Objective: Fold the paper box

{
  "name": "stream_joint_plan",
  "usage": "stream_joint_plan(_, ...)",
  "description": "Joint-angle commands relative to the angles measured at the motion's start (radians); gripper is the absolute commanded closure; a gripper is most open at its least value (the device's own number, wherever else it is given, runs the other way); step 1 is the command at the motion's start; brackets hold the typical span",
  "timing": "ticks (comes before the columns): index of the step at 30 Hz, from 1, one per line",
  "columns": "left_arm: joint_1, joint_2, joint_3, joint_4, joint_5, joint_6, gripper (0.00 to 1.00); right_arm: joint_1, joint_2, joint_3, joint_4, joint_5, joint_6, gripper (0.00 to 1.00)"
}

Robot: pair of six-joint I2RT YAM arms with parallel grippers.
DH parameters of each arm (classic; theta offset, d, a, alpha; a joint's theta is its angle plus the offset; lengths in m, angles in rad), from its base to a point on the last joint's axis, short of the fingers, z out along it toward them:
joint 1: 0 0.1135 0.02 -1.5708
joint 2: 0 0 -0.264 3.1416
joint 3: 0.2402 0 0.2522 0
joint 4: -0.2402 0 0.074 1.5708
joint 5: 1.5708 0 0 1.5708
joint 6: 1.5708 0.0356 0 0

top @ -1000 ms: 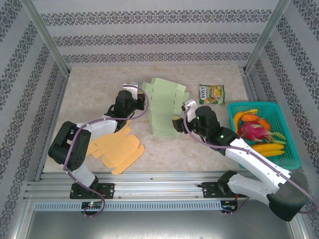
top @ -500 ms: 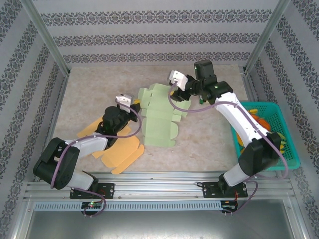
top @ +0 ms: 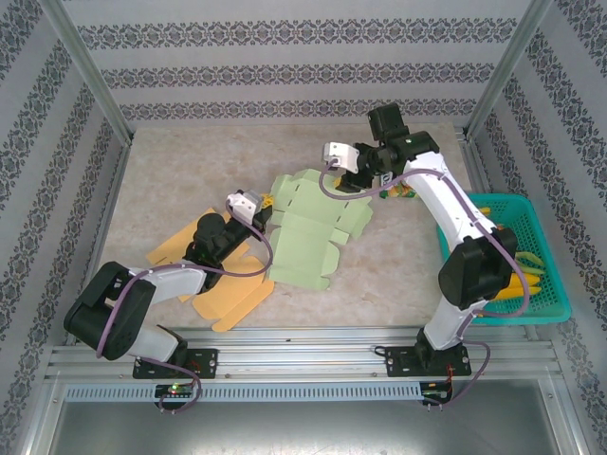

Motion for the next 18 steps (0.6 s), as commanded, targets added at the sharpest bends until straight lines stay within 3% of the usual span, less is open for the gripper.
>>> stream_joint_plan(1,-0.015,0.013,-0.003,0.076,0.005,0.044,1.00,-0.014,0.030,0.038,-0.120,0.010,-0.059,0.53)
stream_joint_plan(11,-0.019,0.014,0.002,0.063,-0.005,0.047,1.00,-0.050,0.070,0.032,-0.168,-0.026,-0.090,0.56)
stream_joint_plan(18,-0.023,0.014,0.004,0.055,-0.010,0.045,1.00,-0.056,0.092,0.027,-0.168,-0.030,-0.091,0.64)
